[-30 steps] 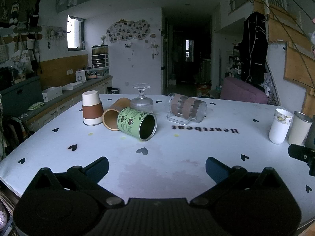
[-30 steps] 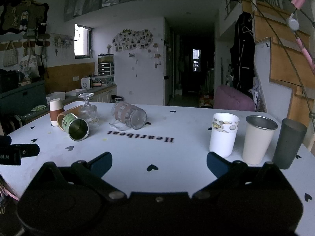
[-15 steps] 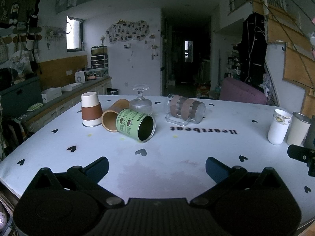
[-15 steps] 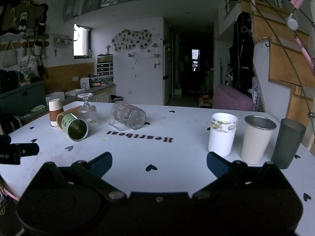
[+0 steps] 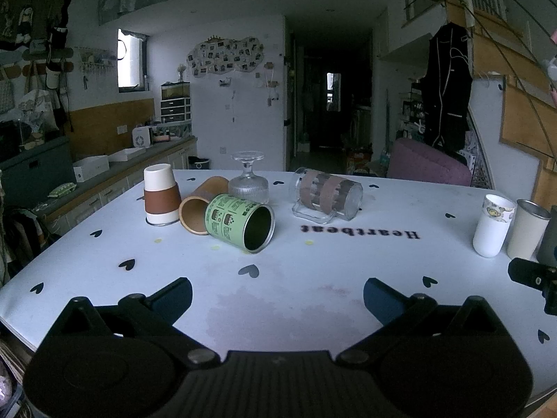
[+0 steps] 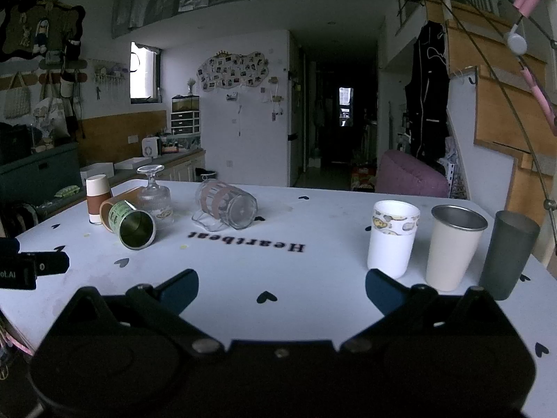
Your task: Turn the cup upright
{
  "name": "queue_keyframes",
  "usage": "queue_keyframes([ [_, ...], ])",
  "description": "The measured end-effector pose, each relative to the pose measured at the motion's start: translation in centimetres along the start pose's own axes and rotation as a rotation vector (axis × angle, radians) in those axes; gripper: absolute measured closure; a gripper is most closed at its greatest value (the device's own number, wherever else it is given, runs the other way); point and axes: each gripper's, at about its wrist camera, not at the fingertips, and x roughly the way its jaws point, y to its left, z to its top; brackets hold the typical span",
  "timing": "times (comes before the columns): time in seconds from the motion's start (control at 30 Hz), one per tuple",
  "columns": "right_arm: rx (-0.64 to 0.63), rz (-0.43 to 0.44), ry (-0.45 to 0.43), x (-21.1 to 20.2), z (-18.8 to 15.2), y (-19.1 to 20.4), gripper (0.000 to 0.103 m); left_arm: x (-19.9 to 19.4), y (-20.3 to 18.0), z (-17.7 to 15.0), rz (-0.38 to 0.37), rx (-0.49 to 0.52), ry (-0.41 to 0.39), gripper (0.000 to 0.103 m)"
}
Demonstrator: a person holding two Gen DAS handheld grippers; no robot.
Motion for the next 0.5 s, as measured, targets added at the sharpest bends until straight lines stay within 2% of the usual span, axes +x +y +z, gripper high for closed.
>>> queue_keyframes([
  [0.5,0.000,-0.001,0.000,-0.03,-0.20,-0.12,0.000,0.00,0.00,0.00,0.000,0.000,-0.001,0.000],
])
